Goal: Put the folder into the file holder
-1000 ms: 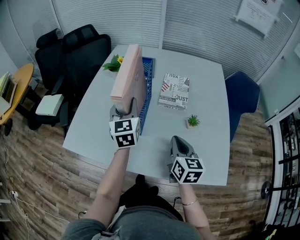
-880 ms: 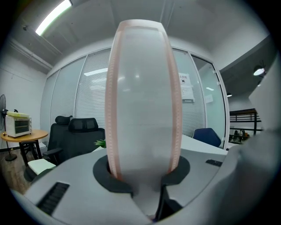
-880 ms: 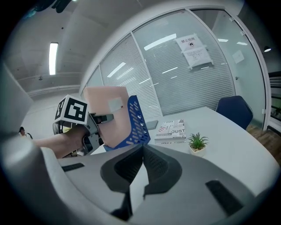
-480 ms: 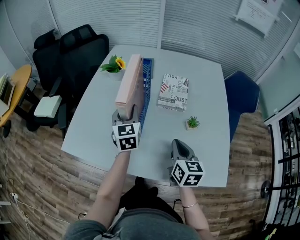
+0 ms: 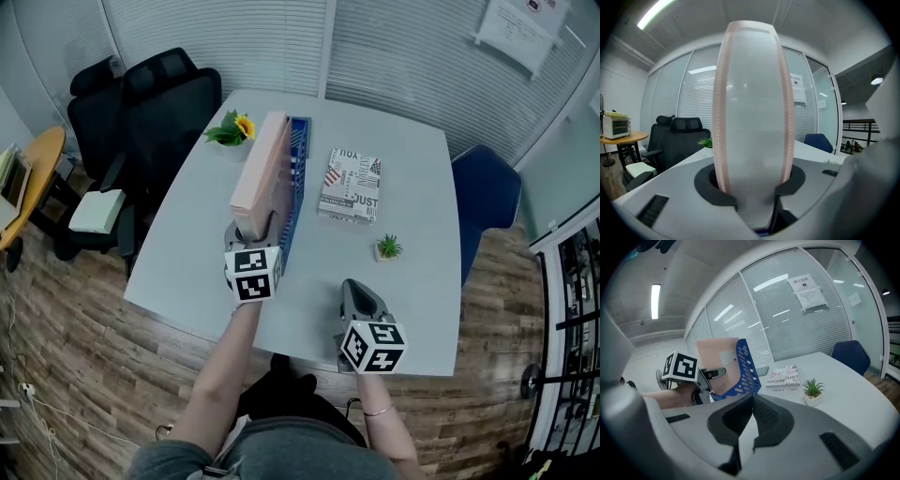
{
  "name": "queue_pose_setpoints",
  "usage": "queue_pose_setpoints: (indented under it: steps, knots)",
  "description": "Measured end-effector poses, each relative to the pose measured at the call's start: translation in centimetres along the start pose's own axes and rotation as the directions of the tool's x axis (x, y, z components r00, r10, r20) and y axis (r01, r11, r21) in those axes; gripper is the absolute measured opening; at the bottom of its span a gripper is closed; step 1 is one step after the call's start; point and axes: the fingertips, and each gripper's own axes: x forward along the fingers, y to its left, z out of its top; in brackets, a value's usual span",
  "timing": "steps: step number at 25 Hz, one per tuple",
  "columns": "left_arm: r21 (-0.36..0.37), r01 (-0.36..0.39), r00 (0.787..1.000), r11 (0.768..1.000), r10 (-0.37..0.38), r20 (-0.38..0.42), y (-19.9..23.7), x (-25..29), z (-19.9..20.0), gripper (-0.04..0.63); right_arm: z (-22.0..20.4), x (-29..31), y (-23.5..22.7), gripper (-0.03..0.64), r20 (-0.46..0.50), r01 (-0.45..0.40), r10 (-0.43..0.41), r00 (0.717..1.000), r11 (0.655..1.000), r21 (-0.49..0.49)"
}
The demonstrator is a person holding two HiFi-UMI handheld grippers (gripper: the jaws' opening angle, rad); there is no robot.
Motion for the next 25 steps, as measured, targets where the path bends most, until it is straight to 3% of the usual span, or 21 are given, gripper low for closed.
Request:
queue_pose_setpoints:
  steps: [6,12,25]
  knots:
    - [0.014,0.04,0.999,0.999,-0.04,-0.029,-0.4,-0.4,-0.9,0.218,0.1,-0.1,0.7,0.0,0.001,-0.007,0.007,1.0,1.0,-0.005]
    - [-0.019,0.056,0.997,0.998,-0.057,-0.056,-0.4,-2.4,-2.5,0.244,-0.1,-0.2,1.3,0.0,-0.001,-0.022,0.022,1.0,1.0,-0.01]
    - [-0.11,0.083,0.988,0.99,-0.097,-0.123,-0.4,-8.9,-5.8,0.222,-0.8,-0.9,3.7,-0.001,-0.002,-0.075,0.075,0.997,0.997,-0.03]
